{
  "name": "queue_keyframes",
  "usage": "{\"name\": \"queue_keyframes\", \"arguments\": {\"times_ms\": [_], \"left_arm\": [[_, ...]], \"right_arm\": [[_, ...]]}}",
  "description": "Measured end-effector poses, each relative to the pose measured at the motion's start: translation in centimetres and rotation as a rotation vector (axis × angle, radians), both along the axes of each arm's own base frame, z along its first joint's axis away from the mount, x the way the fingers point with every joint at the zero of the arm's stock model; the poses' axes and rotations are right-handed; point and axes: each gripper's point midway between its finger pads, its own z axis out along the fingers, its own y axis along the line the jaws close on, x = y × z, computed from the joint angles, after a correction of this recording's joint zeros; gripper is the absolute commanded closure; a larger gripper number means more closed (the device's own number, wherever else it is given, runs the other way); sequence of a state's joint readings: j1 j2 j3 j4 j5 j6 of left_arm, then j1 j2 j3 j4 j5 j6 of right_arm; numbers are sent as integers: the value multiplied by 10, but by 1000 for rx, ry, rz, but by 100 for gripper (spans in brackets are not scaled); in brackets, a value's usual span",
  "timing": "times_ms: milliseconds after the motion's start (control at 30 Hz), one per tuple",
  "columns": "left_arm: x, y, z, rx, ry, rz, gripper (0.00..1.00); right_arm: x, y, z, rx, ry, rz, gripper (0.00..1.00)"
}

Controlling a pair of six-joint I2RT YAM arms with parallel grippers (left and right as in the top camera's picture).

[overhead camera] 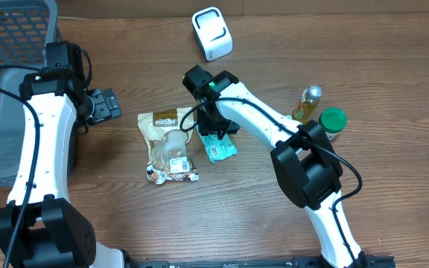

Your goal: Scan the item barcode

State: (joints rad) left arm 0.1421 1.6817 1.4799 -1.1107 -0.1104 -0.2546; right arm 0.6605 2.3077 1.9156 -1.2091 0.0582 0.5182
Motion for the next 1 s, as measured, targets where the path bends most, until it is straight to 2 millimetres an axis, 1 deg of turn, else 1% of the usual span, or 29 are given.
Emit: {"name": "queue_keyframes", "arguments": {"times_ms": [100,233,300,533,800,1000], "left_arm": [[0,0,0,0,0,0,0],[0,0,0,0,0,0,1],[0,0,0,0,0,0,0],[0,0,0,0,0,0,1],[0,0,0,0,0,0,1],[0,0,0,0,0,0,0]], "right_arm": [[-1,-5,10,-15,22,-8,47],[12,-1,25,11,-12,-11,45],[15,1,28,22,-26,-1,44],[14,5,28,43,-15,15,44],[20,11,28,68,-40,23,44],[21,12,23,72,-45,25,46]]}}
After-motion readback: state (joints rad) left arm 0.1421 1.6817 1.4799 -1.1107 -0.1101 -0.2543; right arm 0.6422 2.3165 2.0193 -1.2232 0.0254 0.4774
